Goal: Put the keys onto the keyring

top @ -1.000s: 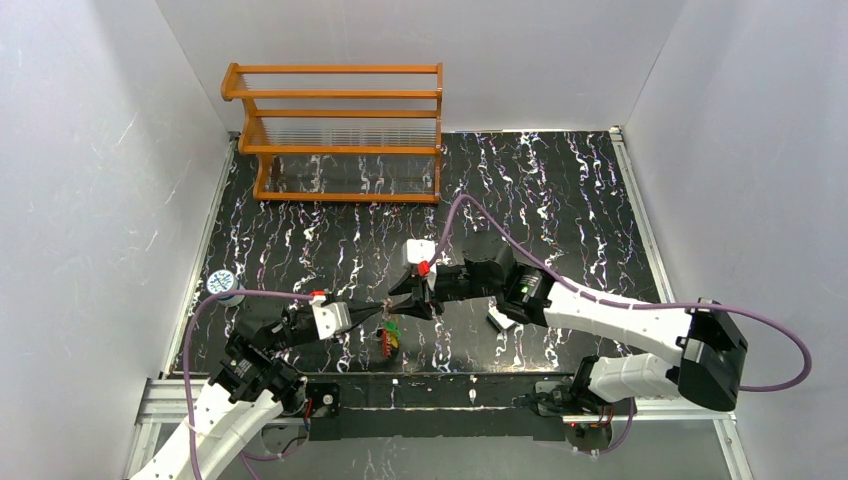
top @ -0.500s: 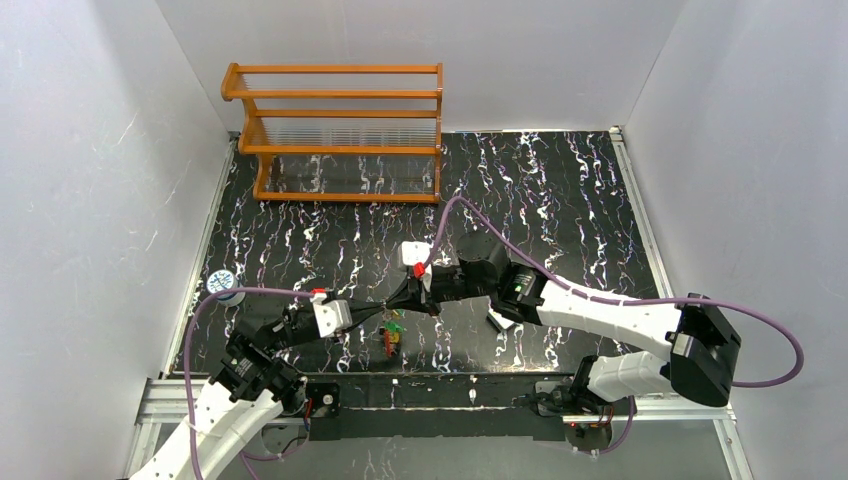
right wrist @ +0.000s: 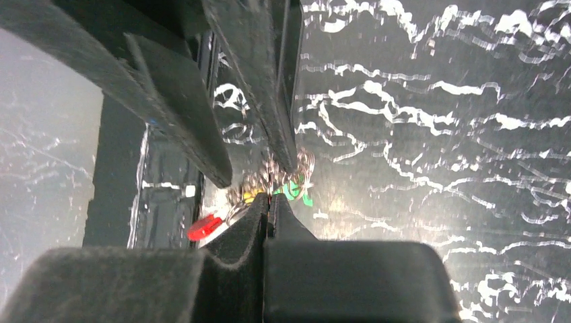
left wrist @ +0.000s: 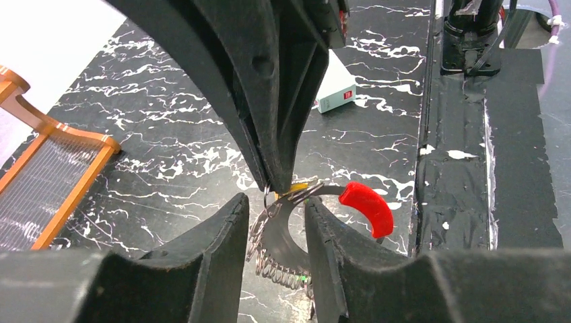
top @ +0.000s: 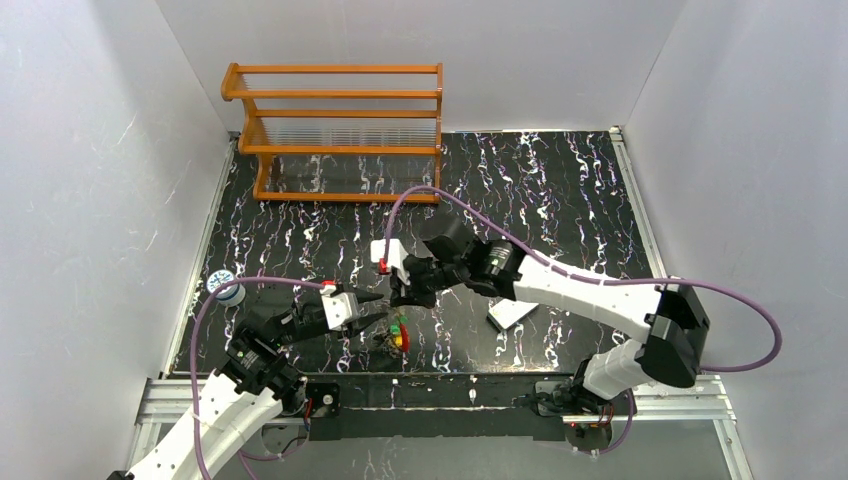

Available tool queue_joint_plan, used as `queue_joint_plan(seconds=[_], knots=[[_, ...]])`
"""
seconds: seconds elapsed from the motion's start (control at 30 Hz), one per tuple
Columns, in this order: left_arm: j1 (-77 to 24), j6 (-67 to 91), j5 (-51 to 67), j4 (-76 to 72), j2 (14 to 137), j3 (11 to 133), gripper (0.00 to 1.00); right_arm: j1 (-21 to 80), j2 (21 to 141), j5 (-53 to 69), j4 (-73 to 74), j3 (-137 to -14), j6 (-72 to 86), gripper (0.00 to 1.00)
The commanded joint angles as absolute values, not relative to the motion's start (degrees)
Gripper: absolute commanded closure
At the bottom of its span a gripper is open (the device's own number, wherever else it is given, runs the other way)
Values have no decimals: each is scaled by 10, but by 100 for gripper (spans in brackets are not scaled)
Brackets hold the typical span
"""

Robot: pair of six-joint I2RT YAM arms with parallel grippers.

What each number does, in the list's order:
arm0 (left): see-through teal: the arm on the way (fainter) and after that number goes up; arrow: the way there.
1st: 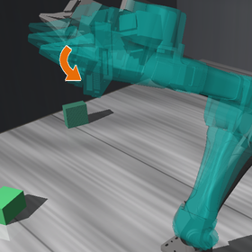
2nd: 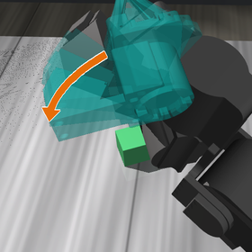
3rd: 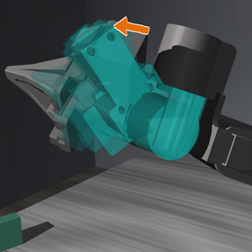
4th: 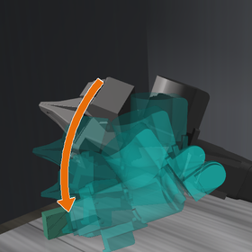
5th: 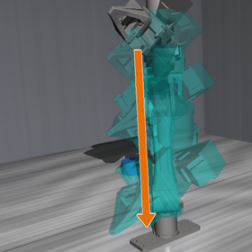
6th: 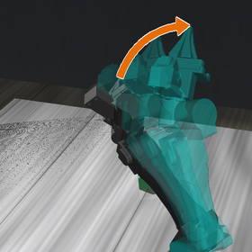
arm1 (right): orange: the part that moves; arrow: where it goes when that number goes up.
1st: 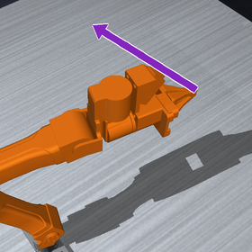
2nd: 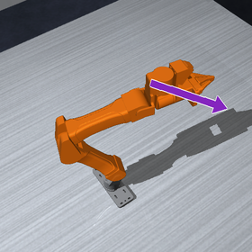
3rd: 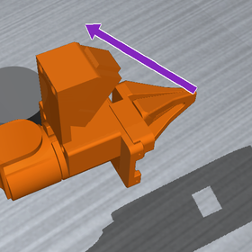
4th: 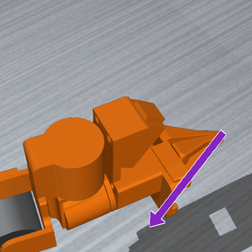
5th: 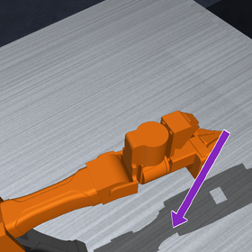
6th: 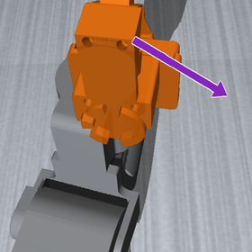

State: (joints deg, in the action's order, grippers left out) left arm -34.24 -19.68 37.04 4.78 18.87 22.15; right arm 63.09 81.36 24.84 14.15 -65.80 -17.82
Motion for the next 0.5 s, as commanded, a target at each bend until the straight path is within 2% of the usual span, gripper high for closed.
queue_joint_plan(seconds=[0.0, 0.2, 0.47], knots=[[-344, -198, 360, 48, 187, 238, 65, 632, 847, 219, 269, -737, -212, 99], [-344, -201, 364, 52, 201, 239, 69, 633, 883, 218, 325, -788, -209, 99], [-344, -208, 387, 59, 239, 245, 74, 636, 897, 233, 326, -804, -198, 99]])
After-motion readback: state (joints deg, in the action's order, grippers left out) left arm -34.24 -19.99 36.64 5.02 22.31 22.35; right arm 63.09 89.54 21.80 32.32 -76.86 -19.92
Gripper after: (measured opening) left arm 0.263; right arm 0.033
